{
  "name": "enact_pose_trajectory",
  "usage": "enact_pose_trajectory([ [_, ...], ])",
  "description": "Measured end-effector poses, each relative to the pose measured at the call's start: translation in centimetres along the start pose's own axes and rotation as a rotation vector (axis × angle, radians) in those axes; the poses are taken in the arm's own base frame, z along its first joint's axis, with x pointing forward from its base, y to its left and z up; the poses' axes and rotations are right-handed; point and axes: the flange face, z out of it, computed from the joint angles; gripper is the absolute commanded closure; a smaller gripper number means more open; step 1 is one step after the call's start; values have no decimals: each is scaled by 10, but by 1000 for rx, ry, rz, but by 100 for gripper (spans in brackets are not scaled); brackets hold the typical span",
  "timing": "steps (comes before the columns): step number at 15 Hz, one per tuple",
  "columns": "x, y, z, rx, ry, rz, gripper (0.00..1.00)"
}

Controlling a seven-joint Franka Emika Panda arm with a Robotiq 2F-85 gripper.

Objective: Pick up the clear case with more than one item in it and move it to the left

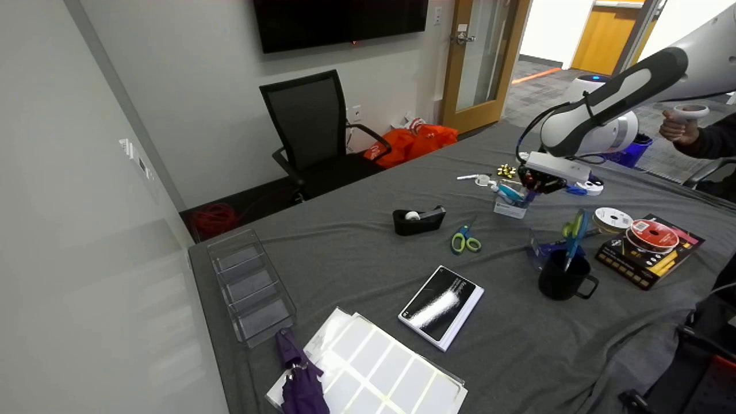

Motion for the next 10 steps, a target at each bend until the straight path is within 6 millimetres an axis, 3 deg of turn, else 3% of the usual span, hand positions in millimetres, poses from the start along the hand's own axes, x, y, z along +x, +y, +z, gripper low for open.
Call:
enact_pose_trajectory([
  [6, -6, 1, 34, -38, -11, 59, 99],
  [7, -7, 2, 38, -39, -8, 64, 70],
  [8, -6, 2, 40, -35, -2, 71, 69],
  [10, -5, 1, 42, -19, 14, 82, 56],
])
